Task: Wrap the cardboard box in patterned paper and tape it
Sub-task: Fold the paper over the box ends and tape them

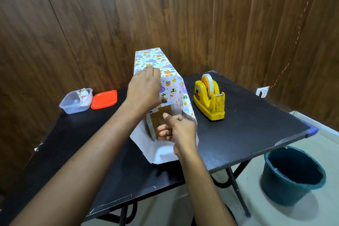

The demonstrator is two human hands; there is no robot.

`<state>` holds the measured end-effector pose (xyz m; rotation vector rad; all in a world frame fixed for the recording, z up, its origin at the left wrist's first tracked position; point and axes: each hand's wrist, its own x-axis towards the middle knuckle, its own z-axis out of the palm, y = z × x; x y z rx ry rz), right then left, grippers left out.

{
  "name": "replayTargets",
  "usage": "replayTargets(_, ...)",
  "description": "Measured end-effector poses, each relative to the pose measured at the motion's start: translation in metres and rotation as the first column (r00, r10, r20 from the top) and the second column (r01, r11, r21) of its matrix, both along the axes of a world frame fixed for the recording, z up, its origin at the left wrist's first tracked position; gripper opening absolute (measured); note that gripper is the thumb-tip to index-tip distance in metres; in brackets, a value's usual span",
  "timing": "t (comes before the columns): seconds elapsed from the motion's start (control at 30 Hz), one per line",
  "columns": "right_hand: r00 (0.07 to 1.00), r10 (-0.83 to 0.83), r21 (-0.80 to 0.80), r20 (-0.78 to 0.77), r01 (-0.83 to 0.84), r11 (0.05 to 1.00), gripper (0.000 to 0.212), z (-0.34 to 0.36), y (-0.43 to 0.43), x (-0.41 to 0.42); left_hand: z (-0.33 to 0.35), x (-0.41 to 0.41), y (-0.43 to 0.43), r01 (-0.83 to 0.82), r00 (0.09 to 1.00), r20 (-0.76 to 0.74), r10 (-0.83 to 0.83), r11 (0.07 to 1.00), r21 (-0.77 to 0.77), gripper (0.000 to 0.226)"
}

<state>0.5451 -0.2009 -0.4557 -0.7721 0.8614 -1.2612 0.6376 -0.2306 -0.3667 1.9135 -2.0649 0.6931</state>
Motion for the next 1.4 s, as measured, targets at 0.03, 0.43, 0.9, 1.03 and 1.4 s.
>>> replayTargets(0.03,0.999,0.042,-0.052,-0.030,-0.044,0.998,0.025,0.012,0.007,-0.007,0.001,0.000,0.001,-0.002,1.000,-0.001,0.002,1.000,0.003,0.073)
replayTargets(0.43,0.981,0.046,-0.156,-0.188,-0.076,0.985,0.017,0.069,-0.028,-0.118,0.032,-0.021,-0.008,0.090,0.986,-0.158,-0.045,0.952,0.292,0.068)
replayTargets(0.9,0.456,-0.109,-0.102,-0.883,0.039,0.994,0.032,0.014,-0.178,-0.141,0.028,-0.109,-0.045,0.337,0.924,-0.246,-0.292,0.927,0.163,0.027)
replayTargets(1.03,0.623,-0.063,-0.054,-0.780,0.033,0.998,0.029,0.026,-0.174,-0.142,0.021,-0.117,-0.061,0.300,0.943,-0.212,-0.255,0.929,0.218,0.029)
replayTargets(1.4,0.810,-0.027,0.048,-0.586,0.068,0.997,0.018,0.033,-0.145,-0.154,0.015,-0.120,-0.069,0.276,0.940,-0.263,-0.216,0.936,0.219,0.033)
